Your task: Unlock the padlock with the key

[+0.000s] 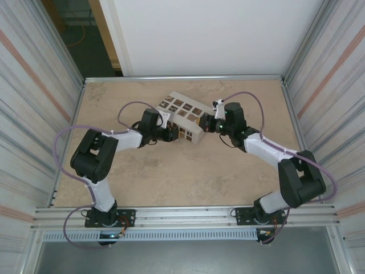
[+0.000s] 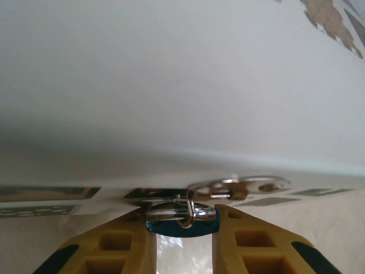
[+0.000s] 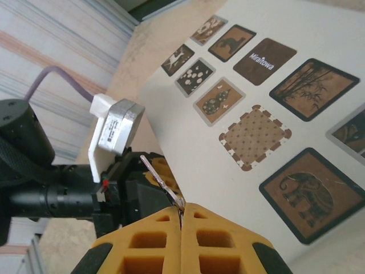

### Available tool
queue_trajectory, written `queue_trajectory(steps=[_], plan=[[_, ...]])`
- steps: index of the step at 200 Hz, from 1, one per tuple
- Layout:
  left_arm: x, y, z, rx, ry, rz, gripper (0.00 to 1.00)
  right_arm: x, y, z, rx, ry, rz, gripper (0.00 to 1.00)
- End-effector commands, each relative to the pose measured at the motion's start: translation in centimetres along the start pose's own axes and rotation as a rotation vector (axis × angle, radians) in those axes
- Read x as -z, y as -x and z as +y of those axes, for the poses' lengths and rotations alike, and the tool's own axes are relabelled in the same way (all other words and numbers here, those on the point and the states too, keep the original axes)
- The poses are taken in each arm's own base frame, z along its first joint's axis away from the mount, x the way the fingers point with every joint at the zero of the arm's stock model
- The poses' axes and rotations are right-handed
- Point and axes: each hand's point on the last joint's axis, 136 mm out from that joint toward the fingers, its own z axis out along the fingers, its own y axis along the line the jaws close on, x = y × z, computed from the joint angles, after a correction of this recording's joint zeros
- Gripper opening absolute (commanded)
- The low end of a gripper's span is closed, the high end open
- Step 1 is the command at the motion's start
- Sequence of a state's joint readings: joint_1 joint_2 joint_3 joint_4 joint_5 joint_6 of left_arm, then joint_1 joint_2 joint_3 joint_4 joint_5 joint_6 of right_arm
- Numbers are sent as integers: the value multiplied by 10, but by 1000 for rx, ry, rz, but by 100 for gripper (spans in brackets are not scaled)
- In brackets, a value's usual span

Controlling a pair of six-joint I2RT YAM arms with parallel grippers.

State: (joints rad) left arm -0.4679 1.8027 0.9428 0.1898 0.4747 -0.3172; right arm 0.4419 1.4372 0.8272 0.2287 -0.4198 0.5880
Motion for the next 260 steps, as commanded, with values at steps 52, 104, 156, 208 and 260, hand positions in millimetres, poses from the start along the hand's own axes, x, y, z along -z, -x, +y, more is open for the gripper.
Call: queue_trajectory(steps=[52,104,156,208,260], plan=[[25,14,-58,122,-72,56,17,18,-69,-1,221,-191,54,0],[28,14,-70,257,-95,61,15,21,-105,-1,299,-238,10,0],[27,11,-83,322,-112,58,15,9,-120,-6,335,-282,-36,0],[26,4,-88,371,-124,62,15,-4,-124,-10,337,-295,-71,0],[26,3,-86,387,-113,58,14,-13,-121,-14,323,-311,-95,0]])
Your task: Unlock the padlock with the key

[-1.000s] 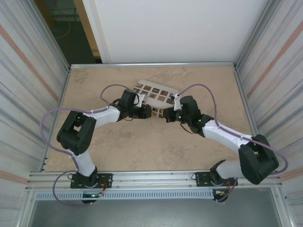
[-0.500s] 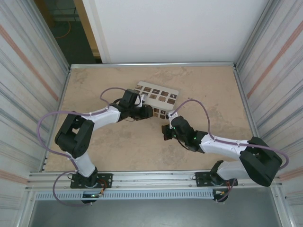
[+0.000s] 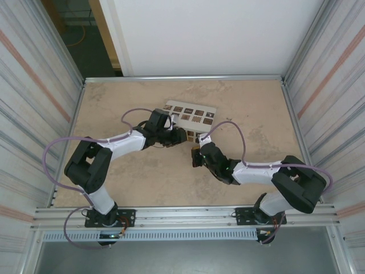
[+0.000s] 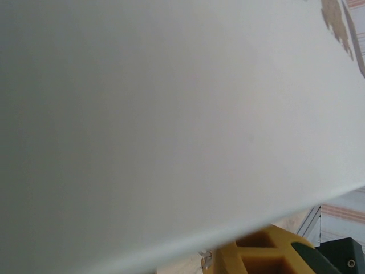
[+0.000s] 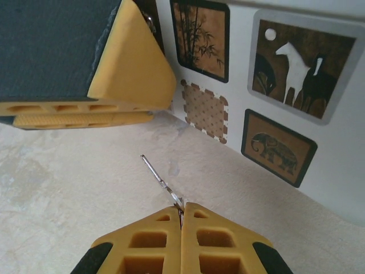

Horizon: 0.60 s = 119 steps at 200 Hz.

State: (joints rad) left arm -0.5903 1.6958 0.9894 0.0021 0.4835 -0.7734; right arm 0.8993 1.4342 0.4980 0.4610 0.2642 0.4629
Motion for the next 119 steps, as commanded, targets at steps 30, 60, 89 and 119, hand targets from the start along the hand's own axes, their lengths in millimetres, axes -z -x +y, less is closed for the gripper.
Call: queue_trajectory(steps=[30,60,89,119], plan=[[13,7,-26,-10,-75,-36,14,-8,9,-6,-46,-41,-52,0],[13,6,-25,-8,-73,-36,14,-11,10,-5,-47,-39,-48,0],[13,6,-25,-4,-72,-39,15,-13,12,-5,-52,-39,-50,0],[13,6,-26,-5,-74,-41,15,-16,15,-5,-66,-37,-63,0]])
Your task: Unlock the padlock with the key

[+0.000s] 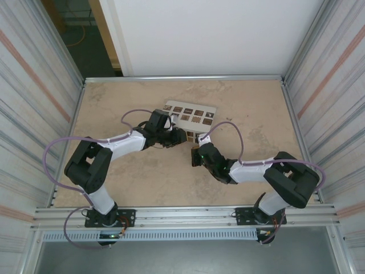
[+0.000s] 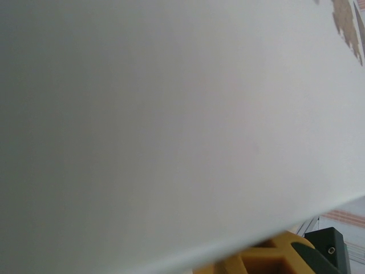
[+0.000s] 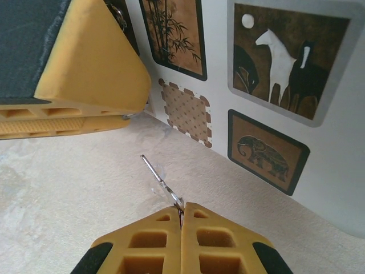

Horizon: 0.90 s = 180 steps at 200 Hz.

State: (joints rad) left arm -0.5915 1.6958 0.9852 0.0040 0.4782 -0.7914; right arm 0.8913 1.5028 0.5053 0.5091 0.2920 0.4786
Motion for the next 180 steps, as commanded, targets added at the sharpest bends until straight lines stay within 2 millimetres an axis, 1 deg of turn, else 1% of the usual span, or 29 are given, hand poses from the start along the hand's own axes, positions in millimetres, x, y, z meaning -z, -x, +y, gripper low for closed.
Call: queue_trajectory(steps=[1,99,145,180], plan=[[13,6,-27,-23,-79,-38,15,-4,20,3,-52,1,-59,0],[13,5,-28,-24,-79,-36,15,-14,31,8,-101,27,-88,0],[12,3,-28,-25,-79,-31,15,-16,30,8,-104,26,-82,0],[12,3,-27,-23,-78,-32,15,-16,33,10,-114,37,-94,0]])
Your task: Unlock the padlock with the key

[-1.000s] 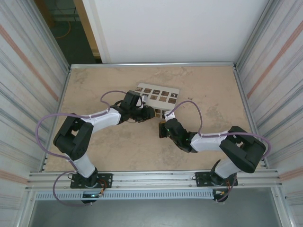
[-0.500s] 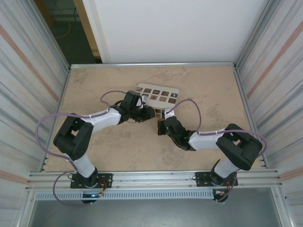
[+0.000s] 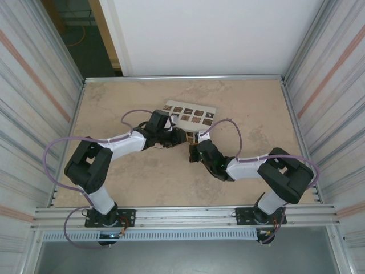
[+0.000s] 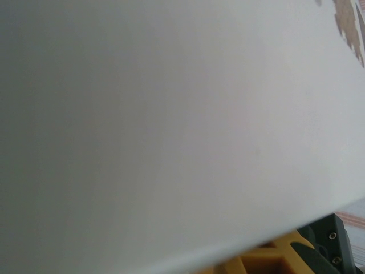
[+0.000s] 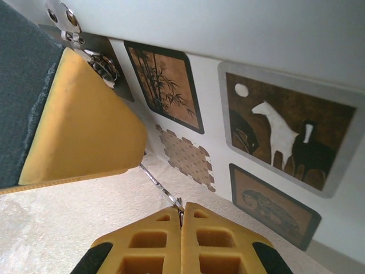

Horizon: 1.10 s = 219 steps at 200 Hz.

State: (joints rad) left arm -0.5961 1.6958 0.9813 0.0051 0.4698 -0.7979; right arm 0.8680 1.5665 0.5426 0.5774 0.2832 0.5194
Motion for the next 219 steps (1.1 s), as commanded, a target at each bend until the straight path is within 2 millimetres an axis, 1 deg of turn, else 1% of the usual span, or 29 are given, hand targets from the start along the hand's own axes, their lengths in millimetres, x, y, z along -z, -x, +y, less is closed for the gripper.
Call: queue_trajectory(steps=[1,64,100,127,162,219], plan=[[13,5,-28,-28,-85,-30,15,-3,19,9,-51,30,-56,0],[13,3,-30,-17,-94,-31,15,-1,26,18,-71,92,-106,0],[13,2,-31,-12,-99,-28,15,-1,28,25,-48,131,-133,0],[14,1,-32,-8,-99,-24,15,1,32,26,-36,151,-170,0],[14,-2,-32,-4,-101,-13,15,-1,41,33,-22,206,-201,0],[13,-10,-30,8,-97,5,15,-8,64,40,-11,265,-230,0]])
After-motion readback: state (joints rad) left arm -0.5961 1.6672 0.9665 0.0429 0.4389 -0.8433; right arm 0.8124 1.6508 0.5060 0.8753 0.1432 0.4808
